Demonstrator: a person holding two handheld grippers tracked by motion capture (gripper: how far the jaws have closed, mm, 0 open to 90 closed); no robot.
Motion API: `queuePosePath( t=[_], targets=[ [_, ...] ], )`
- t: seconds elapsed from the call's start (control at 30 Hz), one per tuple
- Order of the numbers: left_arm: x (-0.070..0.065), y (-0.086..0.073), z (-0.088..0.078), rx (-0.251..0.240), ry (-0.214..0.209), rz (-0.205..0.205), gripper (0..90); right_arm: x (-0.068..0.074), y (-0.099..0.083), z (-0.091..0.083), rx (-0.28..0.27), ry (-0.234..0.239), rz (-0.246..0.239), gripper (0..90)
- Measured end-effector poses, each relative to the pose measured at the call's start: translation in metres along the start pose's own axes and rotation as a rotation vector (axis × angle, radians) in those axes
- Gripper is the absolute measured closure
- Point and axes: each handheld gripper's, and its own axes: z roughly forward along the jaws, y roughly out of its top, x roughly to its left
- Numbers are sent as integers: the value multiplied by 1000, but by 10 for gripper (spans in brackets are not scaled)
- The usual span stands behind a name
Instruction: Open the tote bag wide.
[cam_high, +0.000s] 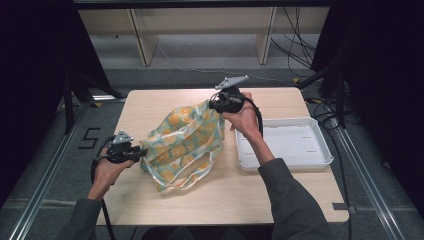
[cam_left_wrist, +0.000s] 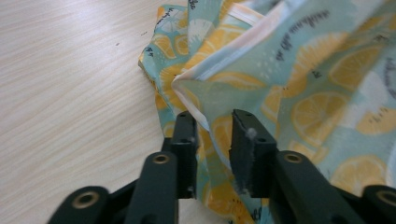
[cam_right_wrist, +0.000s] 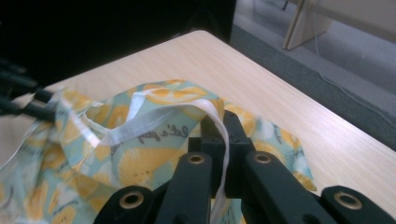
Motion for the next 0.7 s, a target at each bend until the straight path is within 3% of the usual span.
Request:
queuePosePath(
  t=[0.07, 0.1, 0.13, 0.17, 0.23, 0.27, 0.3, 0.33, 0.37, 0.43, 0.47, 0.5, 0.53, 0.57, 0.6, 0.7],
  targets=[
    [-2, 0, -6, 19, -9, 10, 665, -3, 1, 3, -6, -8, 16, 900],
    [-3, 1, -11, 21, 0, 35, 631, -5, 3, 5, 19, -27, 21, 900],
    [-6, 3, -16, 23, 11, 34, 592, -7, 5, 8, 32, -34, 13, 900],
    [-8, 5, -21, 15, 15, 47, 525, -9, 8, 11, 43, -45, 38, 900],
    [-12, 11, -33, 11, 16, 119, 494, -9, 9, 13, 45, -51, 44, 900],
    [-20, 14, -40, 15, 22, 107, 451, -9, 10, 15, 42, -53, 54, 900],
    [-22, 18, -47, 26, 25, 160, 412, -11, 13, 16, 49, -57, 43, 900],
    [-28, 19, -50, 16, 15, 146, 403, -11, 14, 18, 48, -67, 38, 900],
    [-32, 23, -55, 26, 7, 198, 385, -11, 16, 21, 42, -87, 36, 900],
    [-44, 26, -62, 12, 3, 191, 377, -10, 17, 23, 38, -94, 44, 900],
    [-47, 29, -66, 27, 13, 228, 369, -10, 19, 22, 58, -84, 54, 900],
    [-61, 31, -70, 5, 52, 196, 365, -10, 19, 26, 48, -98, 41, 900],
    [-61, 31, -70, 5, 52, 196, 373, -10, 19, 26, 48, -98, 41, 900],
    [-72, 34, -70, -23, 52, 225, 395, -10, 21, 26, 63, -98, 39, 900],
    [-77, 36, -67, -6, 49, 242, 409, -10, 21, 27, 55, -99, 32, 900],
    [-85, 35, -56, 5, 63, 228, 402, -9, 21, 27, 54, -103, 43, 900]
  ],
)
